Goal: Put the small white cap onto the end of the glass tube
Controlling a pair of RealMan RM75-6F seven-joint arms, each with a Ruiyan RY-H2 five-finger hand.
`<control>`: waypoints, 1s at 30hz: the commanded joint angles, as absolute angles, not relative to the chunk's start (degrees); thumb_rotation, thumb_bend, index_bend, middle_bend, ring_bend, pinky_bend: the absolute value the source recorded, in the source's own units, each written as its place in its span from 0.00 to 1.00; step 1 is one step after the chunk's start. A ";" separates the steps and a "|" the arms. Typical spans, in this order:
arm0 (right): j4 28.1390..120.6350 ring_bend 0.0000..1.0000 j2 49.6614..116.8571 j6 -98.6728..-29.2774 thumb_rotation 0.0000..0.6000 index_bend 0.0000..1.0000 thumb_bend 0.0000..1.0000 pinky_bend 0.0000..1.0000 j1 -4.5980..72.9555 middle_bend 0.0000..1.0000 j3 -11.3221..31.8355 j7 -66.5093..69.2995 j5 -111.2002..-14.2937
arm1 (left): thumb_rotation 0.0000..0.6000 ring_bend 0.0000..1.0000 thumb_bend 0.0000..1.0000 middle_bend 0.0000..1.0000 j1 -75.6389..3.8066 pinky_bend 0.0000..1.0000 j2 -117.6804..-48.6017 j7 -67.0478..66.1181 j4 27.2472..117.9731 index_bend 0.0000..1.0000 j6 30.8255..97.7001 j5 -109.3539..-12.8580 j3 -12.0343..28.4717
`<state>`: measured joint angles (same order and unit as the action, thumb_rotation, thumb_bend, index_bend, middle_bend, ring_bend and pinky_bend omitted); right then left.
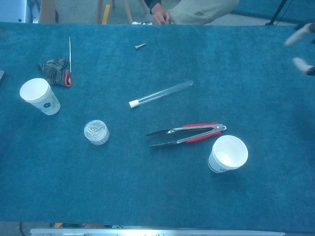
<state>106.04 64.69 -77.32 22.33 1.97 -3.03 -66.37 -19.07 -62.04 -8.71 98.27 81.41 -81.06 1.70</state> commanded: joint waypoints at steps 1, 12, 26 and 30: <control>107.90 0.11 61.54 -81.64 1.00 0.39 0.38 0.22 18.13 0.19 -0.18 -1.89 -70.35 | 0.88 0.00 0.32 0.09 -17.09 0.00 -62.70 -10.68 97.82 0.20 83.13 -82.21 0.37; 109.27 0.11 60.53 -88.69 1.00 0.39 0.38 0.22 10.76 0.19 -2.03 -4.42 -74.82 | 0.68 0.00 0.32 0.09 -13.01 0.00 -62.82 -13.80 97.57 0.20 88.17 -83.46 0.64; 109.15 0.11 58.58 -89.85 1.00 0.40 0.38 0.22 5.98 0.19 -0.15 -2.95 -73.69 | 0.67 0.00 0.32 0.09 -9.64 0.00 -62.45 -13.80 97.78 0.20 90.49 -84.82 1.08; 109.32 0.11 58.60 -90.07 1.00 0.40 0.38 0.22 5.28 0.19 0.46 -2.72 -74.67 | 0.84 0.00 0.32 0.08 -9.16 0.00 -62.39 -16.61 98.85 0.20 90.73 -84.66 1.49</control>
